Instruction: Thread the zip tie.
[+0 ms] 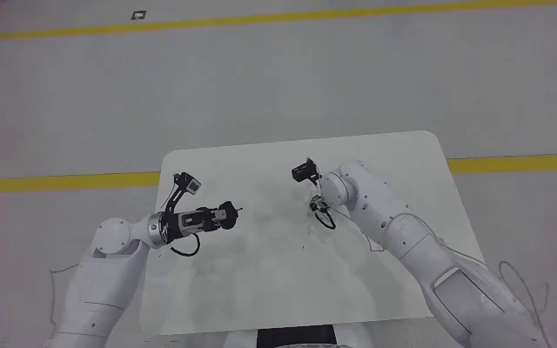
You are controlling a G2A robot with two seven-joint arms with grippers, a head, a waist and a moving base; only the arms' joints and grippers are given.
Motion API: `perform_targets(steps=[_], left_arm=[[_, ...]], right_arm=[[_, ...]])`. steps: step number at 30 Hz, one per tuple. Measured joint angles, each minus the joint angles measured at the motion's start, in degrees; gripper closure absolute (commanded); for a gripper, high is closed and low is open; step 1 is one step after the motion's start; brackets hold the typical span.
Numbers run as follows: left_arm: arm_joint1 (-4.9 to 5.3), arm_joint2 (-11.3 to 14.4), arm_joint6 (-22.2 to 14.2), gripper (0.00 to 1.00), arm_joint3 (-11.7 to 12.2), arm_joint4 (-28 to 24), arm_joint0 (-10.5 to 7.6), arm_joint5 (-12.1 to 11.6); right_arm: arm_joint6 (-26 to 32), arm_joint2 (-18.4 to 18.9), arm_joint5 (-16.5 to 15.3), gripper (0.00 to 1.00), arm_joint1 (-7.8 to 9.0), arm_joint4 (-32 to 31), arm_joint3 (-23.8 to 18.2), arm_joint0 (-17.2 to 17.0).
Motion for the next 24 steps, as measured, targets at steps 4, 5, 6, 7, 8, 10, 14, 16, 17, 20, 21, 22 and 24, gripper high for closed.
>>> perform_targets(steps=[4, 5, 6, 7, 8, 10, 14, 16, 17, 20, 21, 22, 24], left_arm=[[0.0, 0.0, 0.0, 1.0, 0.0, 0.0, 0.0, 0.0], [0.0, 0.0, 0.0, 1.0, 0.0, 0.0, 0.0, 0.0], [0.0, 0.0, 0.0, 1.0, 0.0, 0.0, 0.0, 0.0], [0.0, 0.0, 0.0, 1.0, 0.0, 0.0, 0.0, 0.0], [0.0, 0.0, 0.0, 1.0, 0.0, 0.0, 0.0, 0.0], [0.0, 0.0, 0.0, 1.0, 0.0, 0.0, 0.0, 0.0], [0.0, 0.0, 0.0, 1.0, 0.0, 0.0, 0.0, 0.0], [0.0, 0.0, 0.0, 1.0, 0.0, 0.0, 0.0, 0.0], [0.0, 0.0, 0.0, 1.0, 0.0, 0.0, 0.0, 0.0], [0.0, 0.0, 0.0, 1.0, 0.0, 0.0, 0.0, 0.0], [0.0, 0.0, 0.0, 1.0, 0.0, 0.0, 0.0, 0.0], [0.0, 0.0, 0.0, 1.0, 0.0, 0.0, 0.0, 0.0], [0.0, 0.0, 0.0, 1.0, 0.0, 0.0, 0.0, 0.0]], right_arm=[[1.33, 3.03, -1.02, 1.0, 1.12, 0.82, -3.74, -1.56], [1.61, 3.84, -1.25, 1.0, 1.4, 1.18, -4.64, -2.01], [1.94, 4.7, -1.5, 1.0, 1.7, 1.52, -5.54, -2.47], [2.42, 5.92, -1.76, 1.0, 2.11, 1.93, -6.84, -3.11], [2.77, 6.93, -1.9, 1.0, 2.44, 2.36, -7.93, -3.62], [3.46, 9.68, -2.02, 1.0, 3.22, 3.84, -10.78, -5.01], [3.68, 15.36, -1.31, 1.0, 4.53, 8.17, -16.41, -8.39], [3.62, 17.82, -0.57, 1.0, 5.0, 10.74, -18.93, -10.14], [3.7, 18.44, -0.4, 1.0, 5.12, 11.39, -19.62, -10.55], [3.8, 18.68, -0.34, 1.0, 5.16, 11.61, -19.88, -10.67], [3.8, 18.64, -0.35, 1.0, 5.15, 11.57, -19.83, -10.65], [3.8, 18.62, -0.36, 1.0, 5.15, 11.55, -19.81, -10.64], [3.79, 18.62, -0.36, 1.0, 5.15, 11.55, -19.81, -10.63]])
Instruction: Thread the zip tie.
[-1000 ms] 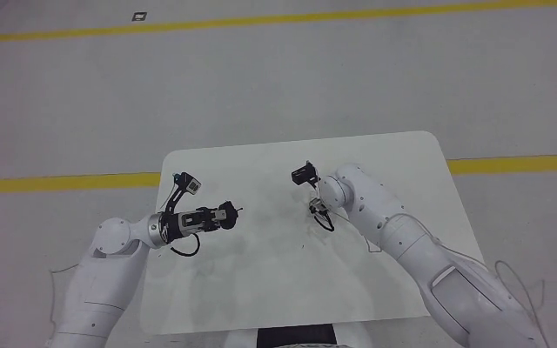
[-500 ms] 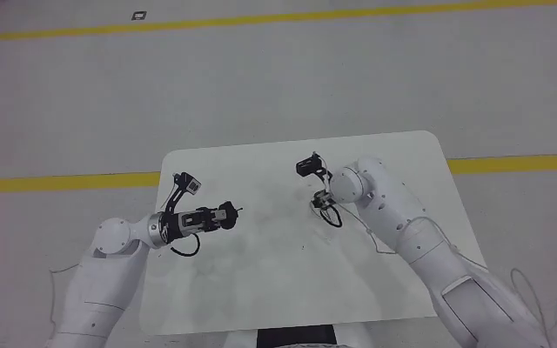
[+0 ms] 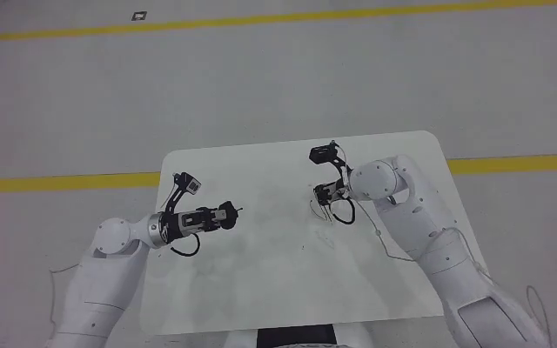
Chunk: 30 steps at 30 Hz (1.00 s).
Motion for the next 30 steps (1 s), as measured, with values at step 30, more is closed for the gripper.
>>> perform_targets(steps=[30], left_arm=[[-1.59, 11.58, 9.13, 1.0, 1.33, 1.35, 0.25, 0.55]], right_arm=[[-23.58, 7.62, 4.07, 1.0, 0.02, 27.08, -12.45, -17.79]])
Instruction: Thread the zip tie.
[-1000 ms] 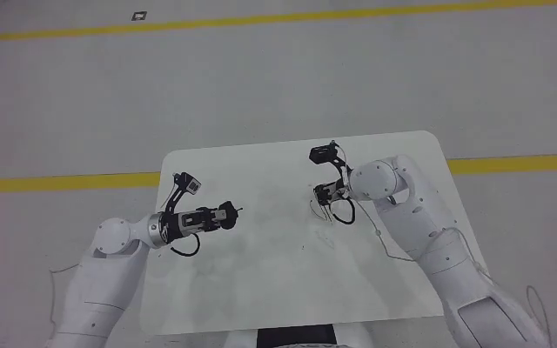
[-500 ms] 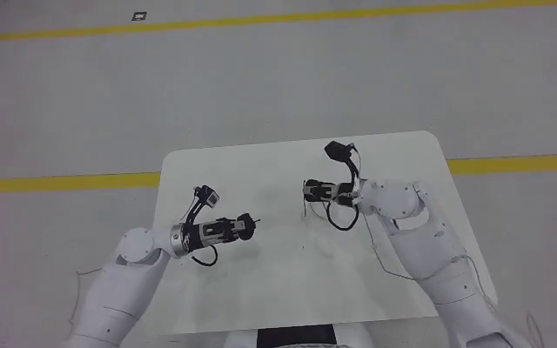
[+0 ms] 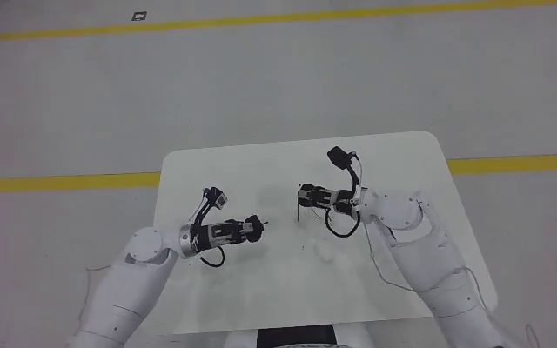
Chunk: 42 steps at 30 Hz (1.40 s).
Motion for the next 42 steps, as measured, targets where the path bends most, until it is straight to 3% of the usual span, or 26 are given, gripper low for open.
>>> perform_targets(steps=[4, 11, 14, 21, 24, 27, 32, 35, 42], left_arm=[[-0.35, 1.88, 5.56, 1.0, -0.11, 0.87, 1.1, -0.34], [-0.88, 3.92, 12.41, 1.0, 0.69, 1.85, 0.58, -0.55], [-0.92, 4.41, 12.32, 1.0, 0.8, 2.42, -0.05, -0.55], [-0.9, 4.46, 12.16, 1.0, 0.69, 3.06, -0.17, -0.5], [-1.04, 5.06, 14.09, 1.0, 0.27, 2.81, 0.02, 0.54], [-1.06, 5.37, 15.21, 1.0, 0.32, 2.53, 0.11, 1.01], [-1.13, 5.9, 15.98, 1.0, 0.65, 1.99, -0.15, 1.29], [-1.14, 6.29, 15.93, 1.0, 0.91, 2.2, -0.59, 1.5], [-1.13, 6.43, 15.73, 1.0, 1.02, 2.48, -0.79, 1.49]], right_arm=[[-9.1, -1.7, -1.16, 1.0, -0.39, 0.91, -2.1, -3.03], [-20.86, -2.93, -3.0, 1.0, -0.68, 0.25, -4.61, -7.35], [-23.79, -3.08, -4.17, 1.0, -0.68, -0.11, -5.12, -8.64], [-23.77, -3.13, -4.31, 1.0, -0.66, -0.25, -5.15, -8.68], [-24.86, -3.31, -4.79, 1.0, -0.62, -1.58, -5.39, -8.86], [-28.95, -4.47, -5.93, 1.0, -0.54, -7.52, -5.91, -10.42], [-35.97, -5.46, -7.28, 1.0, -0.68, -9.95, -6.0, -12.93], [-39.96, -5.69, -9.74, 1.0, -0.67, -12.98, -6.82, -13.59], [-39.98, -5.98, -10.01, 1.0, -0.69, -12.91, -6.86, -13.64]])
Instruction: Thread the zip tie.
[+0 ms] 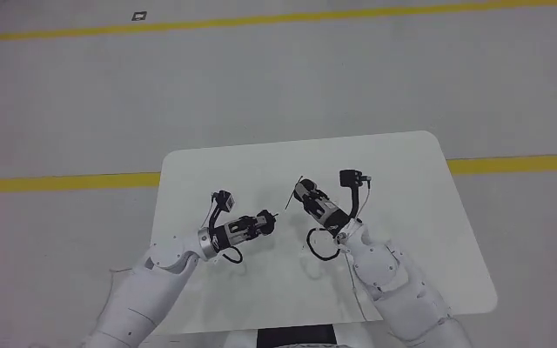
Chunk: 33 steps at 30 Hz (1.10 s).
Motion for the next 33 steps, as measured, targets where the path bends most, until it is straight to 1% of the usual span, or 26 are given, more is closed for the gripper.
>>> perform_targets(steps=[4, 10, 24, 33], left_arm=[[0.0, 0.0, 0.0, 1.0, 0.0, 0.0, 0.0, 0.0], [0.0, 0.0, 0.0, 1.0, 0.0, 0.0, 0.0, 0.0], [0.0, 0.0, 0.0, 1.0, 0.0, 0.0, 0.0, 0.0], [0.0, 0.0, 0.0, 1.0, 0.0, 0.0, 0.0, 0.0]], right_arm=[[-1.69, -1.23, -0.39, 1.0, -0.17, -1.47, 0.28, -0.16], [-3.52, -2.38, 0.36, 1.0, -0.42, -3.25, 1.28, 0.09], [-3.79, -3.06, 0.34, 1.0, -0.52, -4.33, 1.42, -0.11], [-5.02, -3.52, 0.76, 1.0, -0.74, -4.85, 1.72, 0.04]])
